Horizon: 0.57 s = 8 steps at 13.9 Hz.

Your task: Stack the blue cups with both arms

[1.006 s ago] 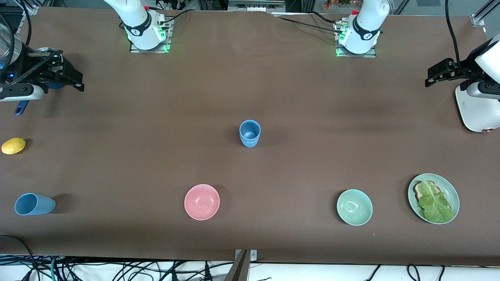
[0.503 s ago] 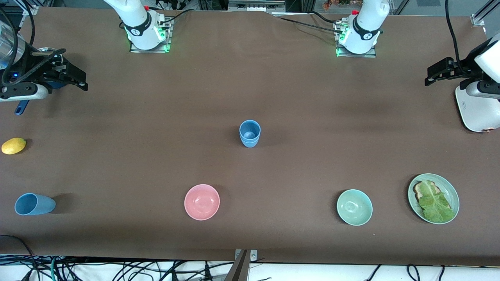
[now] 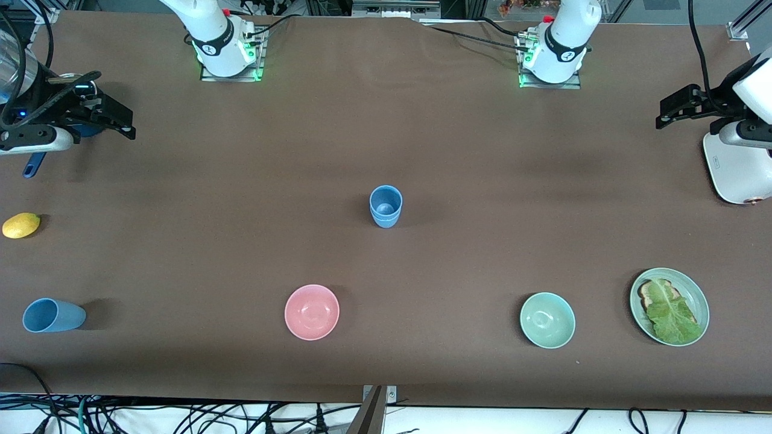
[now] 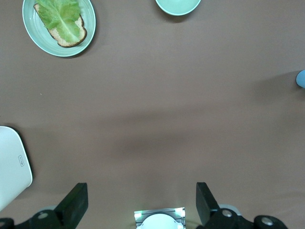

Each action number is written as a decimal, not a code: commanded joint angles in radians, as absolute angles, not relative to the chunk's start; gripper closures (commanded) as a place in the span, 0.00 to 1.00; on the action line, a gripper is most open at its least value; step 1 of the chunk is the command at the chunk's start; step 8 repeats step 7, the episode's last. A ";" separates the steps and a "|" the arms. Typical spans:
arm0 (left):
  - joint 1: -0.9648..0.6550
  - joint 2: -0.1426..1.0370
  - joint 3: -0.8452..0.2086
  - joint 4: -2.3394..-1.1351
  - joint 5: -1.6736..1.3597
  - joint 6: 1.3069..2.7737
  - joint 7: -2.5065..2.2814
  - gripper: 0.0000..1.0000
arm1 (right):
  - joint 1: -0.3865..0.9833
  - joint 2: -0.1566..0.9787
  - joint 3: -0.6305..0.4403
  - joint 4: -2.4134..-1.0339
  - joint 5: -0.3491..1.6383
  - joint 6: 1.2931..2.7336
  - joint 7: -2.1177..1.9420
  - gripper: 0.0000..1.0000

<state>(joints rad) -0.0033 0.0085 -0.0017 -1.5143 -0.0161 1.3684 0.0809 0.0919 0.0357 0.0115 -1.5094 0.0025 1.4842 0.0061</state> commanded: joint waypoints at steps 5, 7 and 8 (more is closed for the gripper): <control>-0.006 -0.014 -0.002 -1.517 -0.037 1.345 0.077 0.00 | 0.084 0.034 0.017 -1.500 0.017 1.480 -0.003 0.00; -0.014 -0.021 -0.002 -1.529 -0.035 1.347 0.077 0.00 | 0.084 0.034 0.017 -1.500 0.017 1.480 -0.003 0.00; -0.014 -0.021 -0.002 -1.529 -0.035 1.347 0.077 0.00 | 0.084 0.034 0.017 -1.500 0.017 1.480 -0.003 0.00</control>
